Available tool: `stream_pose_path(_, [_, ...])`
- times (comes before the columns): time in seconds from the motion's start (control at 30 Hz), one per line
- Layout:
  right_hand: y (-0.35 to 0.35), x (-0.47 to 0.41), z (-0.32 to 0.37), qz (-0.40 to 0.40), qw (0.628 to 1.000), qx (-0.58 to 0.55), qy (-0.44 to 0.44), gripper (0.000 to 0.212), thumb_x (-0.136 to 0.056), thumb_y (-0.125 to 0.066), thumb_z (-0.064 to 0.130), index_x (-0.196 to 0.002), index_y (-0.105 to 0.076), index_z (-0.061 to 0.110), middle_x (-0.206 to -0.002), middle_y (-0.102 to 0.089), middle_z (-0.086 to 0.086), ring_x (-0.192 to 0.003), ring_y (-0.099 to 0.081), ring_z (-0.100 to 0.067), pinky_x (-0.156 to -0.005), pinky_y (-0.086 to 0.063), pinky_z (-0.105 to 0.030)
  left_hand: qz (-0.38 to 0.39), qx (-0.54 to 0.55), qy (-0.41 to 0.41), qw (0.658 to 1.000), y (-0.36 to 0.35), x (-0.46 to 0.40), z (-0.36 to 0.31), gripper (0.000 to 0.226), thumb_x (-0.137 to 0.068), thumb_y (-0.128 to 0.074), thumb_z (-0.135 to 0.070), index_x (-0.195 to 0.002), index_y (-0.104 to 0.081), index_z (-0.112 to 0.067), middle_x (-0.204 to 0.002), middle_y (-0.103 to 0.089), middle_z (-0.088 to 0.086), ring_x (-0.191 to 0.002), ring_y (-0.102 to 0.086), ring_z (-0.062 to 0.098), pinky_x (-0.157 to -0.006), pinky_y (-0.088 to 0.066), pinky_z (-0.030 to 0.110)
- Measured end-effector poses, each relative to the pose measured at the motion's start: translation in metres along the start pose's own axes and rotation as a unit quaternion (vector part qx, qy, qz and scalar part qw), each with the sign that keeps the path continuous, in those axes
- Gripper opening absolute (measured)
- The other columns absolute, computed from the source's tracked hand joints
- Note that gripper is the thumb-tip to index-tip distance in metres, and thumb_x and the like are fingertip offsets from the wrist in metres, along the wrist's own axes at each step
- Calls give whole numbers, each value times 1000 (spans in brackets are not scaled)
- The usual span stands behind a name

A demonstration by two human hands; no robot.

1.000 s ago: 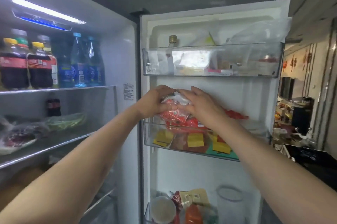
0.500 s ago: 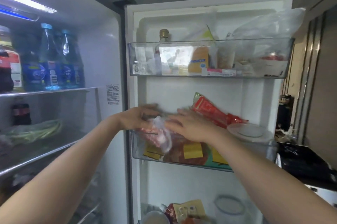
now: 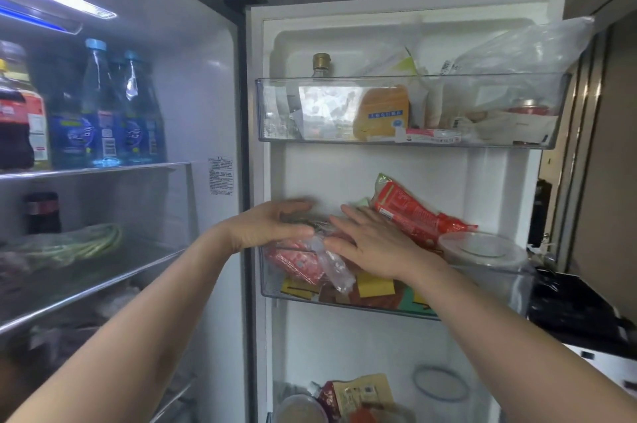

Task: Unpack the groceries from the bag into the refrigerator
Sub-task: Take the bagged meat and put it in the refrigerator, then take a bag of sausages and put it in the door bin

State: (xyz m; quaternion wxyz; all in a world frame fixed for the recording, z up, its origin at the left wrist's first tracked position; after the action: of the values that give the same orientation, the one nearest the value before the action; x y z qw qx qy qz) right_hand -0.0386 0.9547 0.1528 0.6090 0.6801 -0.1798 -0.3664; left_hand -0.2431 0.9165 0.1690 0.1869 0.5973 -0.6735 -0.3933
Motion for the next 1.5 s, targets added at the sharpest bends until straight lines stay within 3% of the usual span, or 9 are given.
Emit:
stream_pose_path(0.27, [11,21,0,-66,997,15,-31,82,-81,-5,81,-151,-11,38,-161,-3,5,-148,1,-18,-118,-9,-50,-119,-59,-75,988,-20,11,-24,78,-77,-59,-58,-144,-38,-23,-153,-28,-6,-141,-21,7,-116,-16,27])
stream_pose_path(0.47, [5,63,13,-146,989,-8,-14,83,-80,-10,79,-150,-18,36,-160,-15,2,-146,-13,-21,-117,-19,-45,-174,-41,-119,977,-46,48,-32,81,-73,-52,-72,-139,-45,-25,-149,-38,-1,-138,-28,7,-115,-27,37])
stream_pose_path(0.57, [-4,97,31,-178,984,-22,24,77,-83,-19,77,-149,-23,36,-158,-19,4,-144,-19,-19,-114,-26,-43,-221,-45,-135,965,-67,89,-39,75,-76,-52,-67,-137,-48,-24,-146,-42,-1,-136,-29,5,-115,-22,25])
stream_pose_path(0.67, [-17,139,58,-177,982,-47,42,78,-85,-22,76,-151,-18,34,-159,-13,6,-145,-13,-17,-117,-19,-37,-221,-58,-134,964,-90,144,-47,67,-79,-54,-64,-137,-44,-33,-144,-38,-10,-137,-26,2,-112,-19,19])
stream_pose_path(0.8, [-38,206,105,-125,988,-43,78,79,-86,-17,76,-152,-14,33,-160,-8,6,-146,-10,-17,-116,-13,-34,-240,-79,-63,966,-127,236,-53,68,-82,-59,-58,-140,-44,-26,-148,-38,-1,-139,-28,8,-116,-24,33])
stream_pose_path(1.1, [-105,353,252,-11,970,-108,218,81,-85,-20,73,-148,-33,25,-155,-29,-5,-139,-32,-26,-111,-30,-42,-257,-107,122,953,-207,494,-72,69,-81,-66,-50,-140,-45,-20,-147,-39,2,-137,-28,7,-115,-25,30])
stream_pose_path(1.2, [-111,389,311,19,955,-122,270,93,-77,-1,83,-151,-23,30,-159,-19,-1,-143,-24,-23,-115,-24,-38,-270,-128,187,936,-213,580,-78,68,-80,-63,-54,-140,-41,-30,-148,-37,0,-139,-24,8,-115,-18,24])
stream_pose_path(1.33, [-114,430,391,42,934,-142,327,88,-78,-7,83,-151,-15,36,-160,-12,5,-144,-18,-21,-116,-21,-37,-293,-145,285,901,-213,690,-84,80,-75,-53,-68,-143,-40,-26,-150,-35,-1,-142,-22,13,-117,-21,35])
stream_pose_path(1.5, [-114,486,499,59,901,-140,407,91,-75,7,84,-151,-8,37,-161,-8,5,-146,-13,-18,-116,-19,-39,-338,-152,361,856,-217,831,-110,74,-79,-58,-60,-142,-41,-25,-149,-37,-1,-139,-27,13,-110,-20,23])
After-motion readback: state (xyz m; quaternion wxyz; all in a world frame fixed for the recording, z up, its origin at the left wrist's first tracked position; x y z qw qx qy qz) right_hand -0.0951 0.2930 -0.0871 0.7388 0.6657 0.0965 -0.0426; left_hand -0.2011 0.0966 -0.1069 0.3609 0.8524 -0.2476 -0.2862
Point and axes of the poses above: each hand's wrist, its own x-axis away from the middle knuckle, its own y-axis out of the back of the hand, z = x × y, the point moved 3 cm from there along -x, towards the middle knuckle
